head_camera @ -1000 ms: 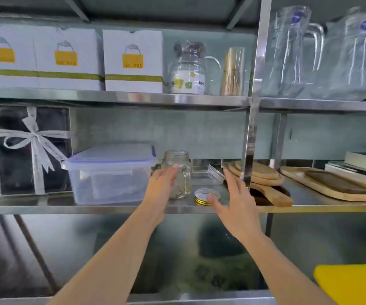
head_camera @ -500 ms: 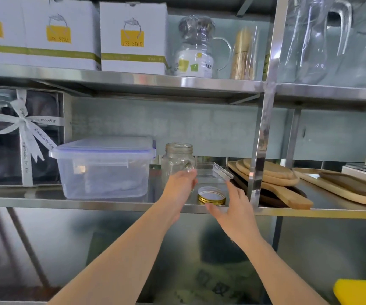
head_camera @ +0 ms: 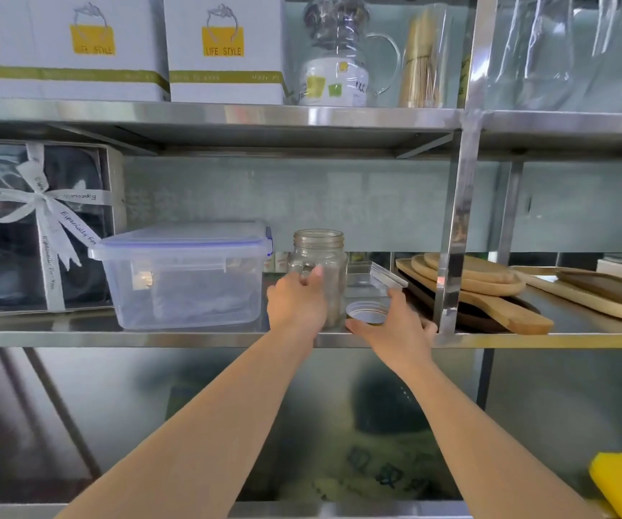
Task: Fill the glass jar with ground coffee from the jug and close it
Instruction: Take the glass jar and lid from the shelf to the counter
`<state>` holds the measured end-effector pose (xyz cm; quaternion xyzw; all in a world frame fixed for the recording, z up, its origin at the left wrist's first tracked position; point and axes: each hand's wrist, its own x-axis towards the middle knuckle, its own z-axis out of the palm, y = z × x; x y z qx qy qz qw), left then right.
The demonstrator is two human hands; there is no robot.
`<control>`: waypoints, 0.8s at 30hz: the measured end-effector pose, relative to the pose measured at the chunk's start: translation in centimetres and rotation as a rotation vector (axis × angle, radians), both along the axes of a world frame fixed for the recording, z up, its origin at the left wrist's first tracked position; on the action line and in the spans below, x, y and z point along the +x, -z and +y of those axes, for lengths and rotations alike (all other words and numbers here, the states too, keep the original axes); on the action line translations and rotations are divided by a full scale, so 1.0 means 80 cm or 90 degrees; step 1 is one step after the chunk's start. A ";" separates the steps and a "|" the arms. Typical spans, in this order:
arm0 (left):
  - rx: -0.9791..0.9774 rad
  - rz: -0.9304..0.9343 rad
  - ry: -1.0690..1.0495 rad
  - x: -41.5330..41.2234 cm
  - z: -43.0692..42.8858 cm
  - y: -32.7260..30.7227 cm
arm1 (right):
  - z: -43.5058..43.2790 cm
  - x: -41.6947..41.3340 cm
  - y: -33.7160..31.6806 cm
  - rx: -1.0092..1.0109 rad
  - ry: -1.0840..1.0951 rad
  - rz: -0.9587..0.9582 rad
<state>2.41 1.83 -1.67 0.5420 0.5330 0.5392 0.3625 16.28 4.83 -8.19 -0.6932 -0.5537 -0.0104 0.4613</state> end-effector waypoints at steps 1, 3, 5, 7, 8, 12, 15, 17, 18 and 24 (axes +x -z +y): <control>-0.024 -0.020 -0.005 -0.002 -0.001 -0.001 | -0.002 0.000 0.000 0.010 0.001 0.005; -0.056 -0.099 0.020 -0.007 -0.003 -0.003 | -0.014 -0.002 0.003 0.038 -0.011 0.031; -0.067 -0.162 0.050 -0.014 -0.009 -0.004 | -0.030 -0.005 0.008 0.065 -0.028 0.057; -0.064 -0.167 0.060 -0.023 -0.019 -0.001 | -0.048 -0.011 0.014 0.070 -0.034 0.070; -0.060 -0.169 0.065 -0.027 -0.025 0.000 | -0.058 -0.014 0.016 0.066 -0.034 0.079; -0.097 -0.234 0.112 -0.051 -0.065 0.007 | -0.103 -0.021 0.010 0.044 -0.070 0.126; -0.153 -0.295 0.125 -0.079 -0.102 0.017 | -0.149 -0.032 -0.005 0.047 -0.108 0.123; -0.176 -0.314 0.123 -0.098 -0.129 0.020 | -0.184 -0.044 -0.017 0.043 -0.140 0.111; -0.182 -0.311 0.120 -0.108 -0.145 0.021 | -0.203 -0.050 -0.021 0.034 -0.159 0.112; -0.161 -0.309 0.147 -0.168 -0.250 0.017 | -0.323 -0.094 -0.039 0.031 -0.221 0.114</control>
